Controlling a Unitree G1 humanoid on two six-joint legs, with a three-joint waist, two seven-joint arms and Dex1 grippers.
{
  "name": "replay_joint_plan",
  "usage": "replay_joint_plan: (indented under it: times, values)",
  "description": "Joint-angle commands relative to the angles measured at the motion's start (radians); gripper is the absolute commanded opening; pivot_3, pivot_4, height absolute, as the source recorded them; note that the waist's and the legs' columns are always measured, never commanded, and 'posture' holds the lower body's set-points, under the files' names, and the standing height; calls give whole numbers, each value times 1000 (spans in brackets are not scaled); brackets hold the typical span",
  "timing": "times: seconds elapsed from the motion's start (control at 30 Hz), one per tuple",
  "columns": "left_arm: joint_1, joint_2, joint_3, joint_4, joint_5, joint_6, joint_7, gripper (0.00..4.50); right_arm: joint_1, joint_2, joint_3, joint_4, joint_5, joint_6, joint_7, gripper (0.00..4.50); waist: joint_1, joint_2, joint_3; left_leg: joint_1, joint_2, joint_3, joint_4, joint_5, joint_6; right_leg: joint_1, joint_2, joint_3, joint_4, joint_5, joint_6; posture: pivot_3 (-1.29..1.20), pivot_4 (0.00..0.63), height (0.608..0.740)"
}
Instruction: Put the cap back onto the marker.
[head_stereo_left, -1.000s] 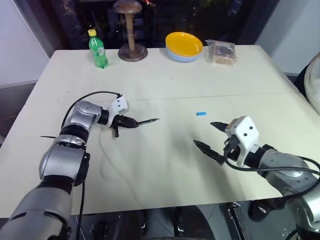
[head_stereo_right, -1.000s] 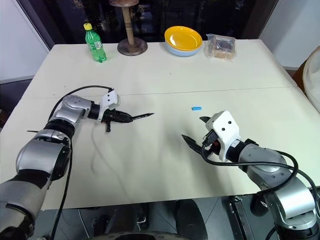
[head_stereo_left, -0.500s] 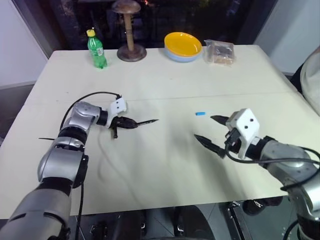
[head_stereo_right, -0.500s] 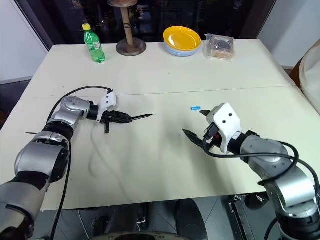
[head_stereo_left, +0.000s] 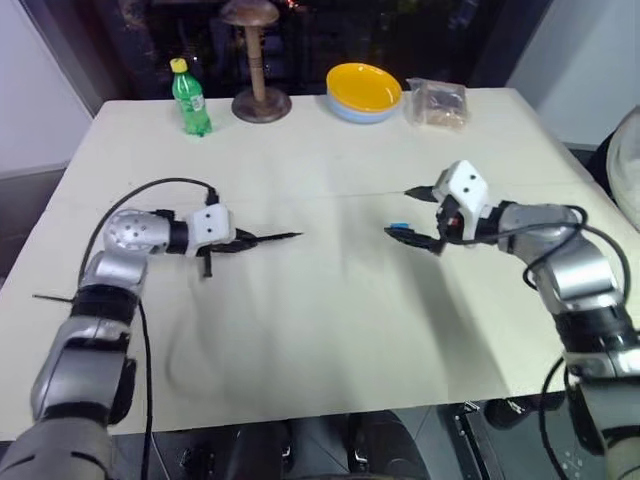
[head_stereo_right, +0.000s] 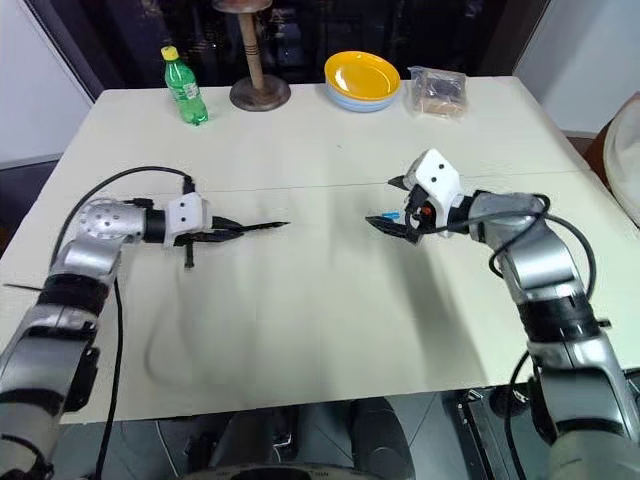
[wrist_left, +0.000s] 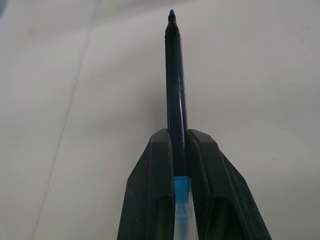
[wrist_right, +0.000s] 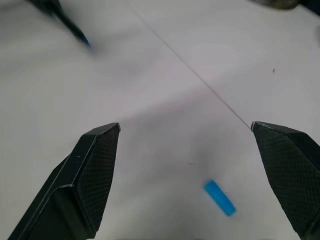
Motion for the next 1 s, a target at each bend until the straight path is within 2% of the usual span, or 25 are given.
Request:
replay_joint_plan:
  times: [0.03, 0.2, 0.47, 0.7, 1.0]
  values:
    - [84, 31, 49, -217, -46, 114, 65, 27, -89, 25, 30, 190, -61, -123, 79, 4374, 0, 0, 0, 0, 0, 0, 0, 0, 0, 0, 0, 0, 0, 0, 0, 0, 150, 740]
    - [208, 47, 71, -422, -71, 243, 127, 27, -197, 58, 68, 456, -147, -279, 149, 4374, 1, 1, 0, 0, 0, 1, 0, 0, 0, 0, 0, 0, 0, 0, 0, 0, 150, 740]
    - [321, 72, 96, -596, -91, 350, 197, 27, -356, 113, 76, 798, -251, -434, 165, 4374, -6, 2, 1, 1, 1, 2, -1, 1, -2, 0, 0, 0, 1, 0, 0, 0, 150, 740]
    - [336, 92, 96, -658, -101, 396, 227, 27, -410, 144, 66, 923, -306, -488, 136, 4374, -4, 2, 1, 1, 1, 3, -1, 2, -4, 0, 0, 1, 1, 0, 0, 0, 150, 740]
    - [342, 104, 94, -708, -118, 439, 243, 27, -428, 157, 61, 969, -346, -499, 106, 4374, -5, 3, 2, 1, 1, 3, -1, 4, -7, 0, -1, 1, 1, 0, 0, 0, 150, 740]
